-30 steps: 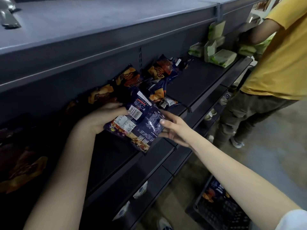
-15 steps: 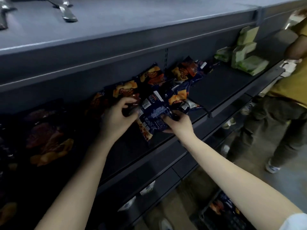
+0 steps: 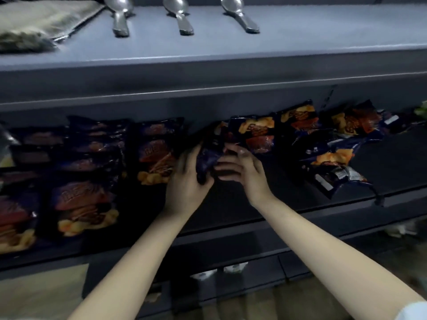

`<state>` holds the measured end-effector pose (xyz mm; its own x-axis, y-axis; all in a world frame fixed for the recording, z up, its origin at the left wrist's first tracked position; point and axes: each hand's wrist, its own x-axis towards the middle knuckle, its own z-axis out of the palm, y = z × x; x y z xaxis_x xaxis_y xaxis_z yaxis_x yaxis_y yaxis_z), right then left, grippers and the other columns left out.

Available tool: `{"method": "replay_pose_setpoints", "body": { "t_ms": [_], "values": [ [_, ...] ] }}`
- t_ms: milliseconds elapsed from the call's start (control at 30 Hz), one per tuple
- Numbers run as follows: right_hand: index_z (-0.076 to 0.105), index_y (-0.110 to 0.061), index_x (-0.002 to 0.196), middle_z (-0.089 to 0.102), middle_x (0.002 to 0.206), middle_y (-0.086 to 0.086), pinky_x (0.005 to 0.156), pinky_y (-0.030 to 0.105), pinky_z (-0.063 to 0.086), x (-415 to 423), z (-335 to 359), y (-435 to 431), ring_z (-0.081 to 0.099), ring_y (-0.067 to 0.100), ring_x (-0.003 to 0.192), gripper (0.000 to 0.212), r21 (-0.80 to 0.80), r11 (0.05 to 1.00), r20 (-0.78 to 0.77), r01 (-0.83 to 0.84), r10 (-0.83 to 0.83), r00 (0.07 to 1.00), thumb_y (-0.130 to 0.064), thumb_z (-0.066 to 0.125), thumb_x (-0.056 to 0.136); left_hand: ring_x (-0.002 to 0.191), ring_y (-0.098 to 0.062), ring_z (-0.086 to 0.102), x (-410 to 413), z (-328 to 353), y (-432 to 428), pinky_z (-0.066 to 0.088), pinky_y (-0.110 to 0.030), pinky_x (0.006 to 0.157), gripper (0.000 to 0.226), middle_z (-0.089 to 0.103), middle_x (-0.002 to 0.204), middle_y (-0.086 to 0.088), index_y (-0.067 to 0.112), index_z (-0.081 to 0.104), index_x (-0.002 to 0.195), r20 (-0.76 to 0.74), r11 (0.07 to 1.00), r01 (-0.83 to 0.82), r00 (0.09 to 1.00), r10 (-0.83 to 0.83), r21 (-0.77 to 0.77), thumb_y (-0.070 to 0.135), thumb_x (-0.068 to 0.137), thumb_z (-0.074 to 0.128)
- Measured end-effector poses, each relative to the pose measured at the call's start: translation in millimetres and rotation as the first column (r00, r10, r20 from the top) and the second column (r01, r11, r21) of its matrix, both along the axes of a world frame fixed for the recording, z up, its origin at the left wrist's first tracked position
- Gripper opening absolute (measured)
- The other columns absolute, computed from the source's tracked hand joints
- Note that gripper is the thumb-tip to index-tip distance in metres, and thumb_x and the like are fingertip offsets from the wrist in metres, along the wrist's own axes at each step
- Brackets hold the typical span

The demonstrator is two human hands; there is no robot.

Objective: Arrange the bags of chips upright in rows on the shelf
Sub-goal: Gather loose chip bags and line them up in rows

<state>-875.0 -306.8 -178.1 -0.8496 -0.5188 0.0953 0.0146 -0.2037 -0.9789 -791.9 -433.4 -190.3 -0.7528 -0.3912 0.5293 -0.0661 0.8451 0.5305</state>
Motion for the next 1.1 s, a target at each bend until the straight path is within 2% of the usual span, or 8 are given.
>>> {"method": "replay_pose_setpoints", "body": {
  "t_ms": [133,300,400,500,733,900,1000,1100],
  "values": [
    [0.056,-0.021,0.111,0.063,0.106,0.003,0.072,0.026,0.055,-8,3,-15,0.062,0.016,0.092,0.032,-0.025,0.996,-0.112,0.083,-0.085,0.99,-0.035,0.041,0.088,0.102,0.015,0.05,19,24,-26,0.036,-0.003,0.088,0.055,0.054,0.115,0.017,0.026,0.044,0.126,-0.125,0.804,0.089,0.992,-0.019,0.587,0.009,0.08,0.069],
    [0.043,-0.027,0.13,0.053,0.132,-0.003,0.095,0.03,0.047,-14,-3,-34,0.051,0.016,0.122,0.059,0.132,0.95,0.012,-0.285,0.286,0.958,-0.041,0.069,0.079,0.111,-0.014,0.059,42,29,-54,0.05,-0.027,0.081,0.045,0.061,0.115,0.003,0.023,0.049,0.126,-0.198,0.406,0.196,0.98,-0.037,0.893,0.012,0.084,0.061],
    [0.047,-0.022,0.131,0.056,0.132,0.004,0.106,0.039,0.04,0,-12,-46,0.051,0.021,0.125,0.067,0.126,0.866,-0.036,-0.484,0.492,0.87,-0.039,0.075,0.073,0.088,0.008,0.063,54,28,-54,0.051,-0.013,0.068,0.039,0.061,0.108,0.013,0.032,0.048,0.121,-0.174,0.37,0.162,0.985,-0.001,0.915,0.008,0.09,0.053],
    [0.055,-0.019,0.12,0.062,0.123,0.01,0.107,0.047,0.039,13,-15,-57,0.057,0.024,0.119,0.047,0.083,0.871,-0.035,-0.484,0.488,0.872,-0.02,0.071,0.077,0.109,-0.013,0.06,65,23,-58,0.049,-0.029,0.089,0.041,0.062,0.118,0.003,0.032,0.052,0.12,-0.159,0.386,0.145,0.987,0.006,0.911,0.003,0.091,0.05],
    [0.057,-0.014,0.116,0.065,0.114,0.009,0.092,0.032,0.051,24,-20,-70,0.063,0.022,0.107,0.045,-0.006,0.854,0.041,-0.52,0.519,0.854,-0.007,0.073,0.074,0.103,-0.007,0.059,83,16,-63,0.047,-0.027,0.09,0.039,0.064,0.104,0.013,0.038,0.055,0.102,-0.142,0.456,0.079,0.984,0.106,0.886,0.001,0.09,0.051],
    [0.045,-0.003,0.133,0.061,0.121,0.011,0.083,0.027,0.055,12,-13,-79,0.063,0.019,0.104,0.064,-0.237,0.933,0.351,-0.273,0.344,0.871,-0.014,0.069,0.075,0.106,-0.011,0.062,83,11,-56,0.053,-0.029,0.086,0.036,0.067,0.098,0.01,0.017,0.053,0.116,-0.188,0.371,0.144,0.979,0.085,0.918,-0.003,0.086,0.056],
    [0.049,0.0,0.127,0.064,0.109,0.007,0.079,0.027,0.054,2,-3,-84,0.063,0.016,0.096,0.044,-0.249,0.949,0.329,-0.195,0.272,0.904,-0.004,0.06,0.085,0.111,-0.022,0.057,81,9,-47,0.048,-0.041,0.094,0.021,0.064,0.089,0.007,0.018,0.055,0.096,-0.143,0.294,0.101,0.982,0.126,0.951,0.002,0.085,0.061],
    [0.054,-0.009,0.116,0.065,0.102,0.003,0.088,0.033,0.05,-5,10,-84,0.063,0.016,0.095,0.032,-0.186,0.967,0.217,-0.173,0.212,0.953,0.002,0.059,0.086,0.111,-0.012,0.055,83,14,-61,0.044,-0.033,0.093,0.045,0.06,0.113,0.007,0.025,0.048,0.116,-0.198,0.357,0.116,0.959,0.205,0.927,0.015,0.078,0.069]
  ]
}}
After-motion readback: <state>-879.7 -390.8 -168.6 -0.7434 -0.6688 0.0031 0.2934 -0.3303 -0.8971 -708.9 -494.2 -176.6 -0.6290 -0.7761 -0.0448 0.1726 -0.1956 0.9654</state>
